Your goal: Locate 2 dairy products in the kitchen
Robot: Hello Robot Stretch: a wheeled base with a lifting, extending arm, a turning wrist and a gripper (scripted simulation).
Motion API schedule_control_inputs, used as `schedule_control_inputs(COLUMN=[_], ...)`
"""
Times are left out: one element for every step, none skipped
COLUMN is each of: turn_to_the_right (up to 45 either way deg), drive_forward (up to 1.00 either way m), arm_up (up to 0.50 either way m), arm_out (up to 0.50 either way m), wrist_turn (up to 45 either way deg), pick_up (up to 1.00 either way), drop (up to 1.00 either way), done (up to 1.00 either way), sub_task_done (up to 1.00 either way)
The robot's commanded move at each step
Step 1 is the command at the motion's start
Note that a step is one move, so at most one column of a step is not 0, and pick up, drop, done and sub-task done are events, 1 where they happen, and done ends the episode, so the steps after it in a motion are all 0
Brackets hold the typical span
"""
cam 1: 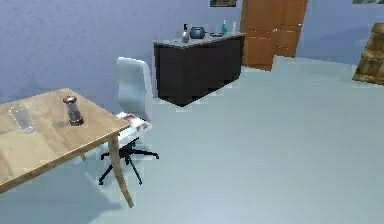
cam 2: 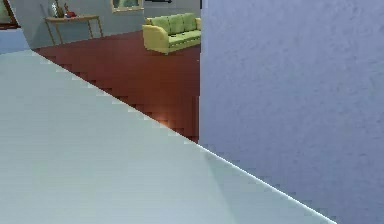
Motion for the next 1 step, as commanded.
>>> schedule_control_inputs(turn_to_the_right=[-12.0], drive_forward=[0.0], arm_up=[0.0], arm_out=[0.0], wrist_turn=[0.0], pick_up=[0.0], drop=[0.0], done=[0.0], sub_task_done=[0.0])
